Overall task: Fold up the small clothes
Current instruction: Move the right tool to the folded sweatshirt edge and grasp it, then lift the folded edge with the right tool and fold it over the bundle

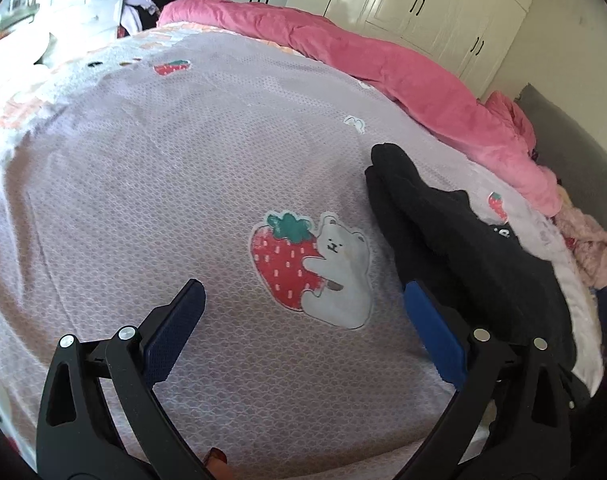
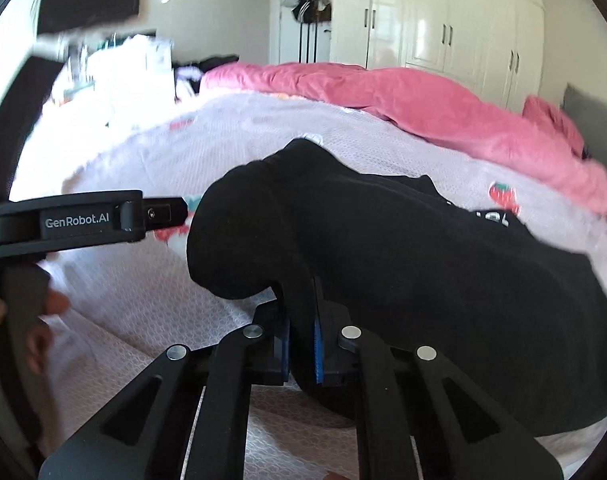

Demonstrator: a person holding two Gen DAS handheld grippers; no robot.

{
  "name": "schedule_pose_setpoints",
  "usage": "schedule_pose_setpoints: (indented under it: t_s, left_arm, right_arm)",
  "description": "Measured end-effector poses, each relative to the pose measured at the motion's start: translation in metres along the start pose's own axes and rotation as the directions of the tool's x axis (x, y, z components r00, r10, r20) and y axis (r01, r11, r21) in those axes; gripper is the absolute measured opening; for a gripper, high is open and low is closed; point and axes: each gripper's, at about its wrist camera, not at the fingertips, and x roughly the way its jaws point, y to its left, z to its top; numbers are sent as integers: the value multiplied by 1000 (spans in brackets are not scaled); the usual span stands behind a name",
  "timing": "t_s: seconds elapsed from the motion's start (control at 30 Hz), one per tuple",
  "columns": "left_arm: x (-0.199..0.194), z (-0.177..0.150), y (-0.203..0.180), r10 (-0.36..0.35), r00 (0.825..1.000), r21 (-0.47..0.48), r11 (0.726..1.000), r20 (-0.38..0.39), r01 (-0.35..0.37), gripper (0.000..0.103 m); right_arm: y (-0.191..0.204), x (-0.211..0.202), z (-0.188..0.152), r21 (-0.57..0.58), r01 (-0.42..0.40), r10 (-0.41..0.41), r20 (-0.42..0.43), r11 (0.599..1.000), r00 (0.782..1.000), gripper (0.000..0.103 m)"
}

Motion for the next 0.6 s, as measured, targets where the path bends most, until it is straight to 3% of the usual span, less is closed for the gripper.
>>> schedule_pose_setpoints:
  t_s: [0.17, 0.3, 0.4, 0.5, 0.6]
  left_arm:
    - [9, 11, 2, -196, 979, -153, 971, -52, 186, 94]
    - [26, 20, -4, -331, 940, -253, 920, -89, 300, 94]
    - [52, 28, -15, -360, 919, -278, 910, -159, 308, 94]
    - [72, 34, -20, -394, 904, -327, 886, -163, 328, 93]
    - [82, 39, -29, -419, 893, -316, 880, -164, 355, 93]
  right_arm:
    - [-8, -6, 0, 38, -36, 36, 11, 999, 999, 7]
    - [-6, -8, 0, 30, -35, 35, 12, 999, 999, 7]
    - [-6, -8, -2, 29, -36, 36, 8, 999, 999, 7]
    - [-7, -9, -3, 31, -36, 36, 5, 999, 999, 7]
    - [-9, -8, -4, 33, -41, 41, 2, 999, 999, 7]
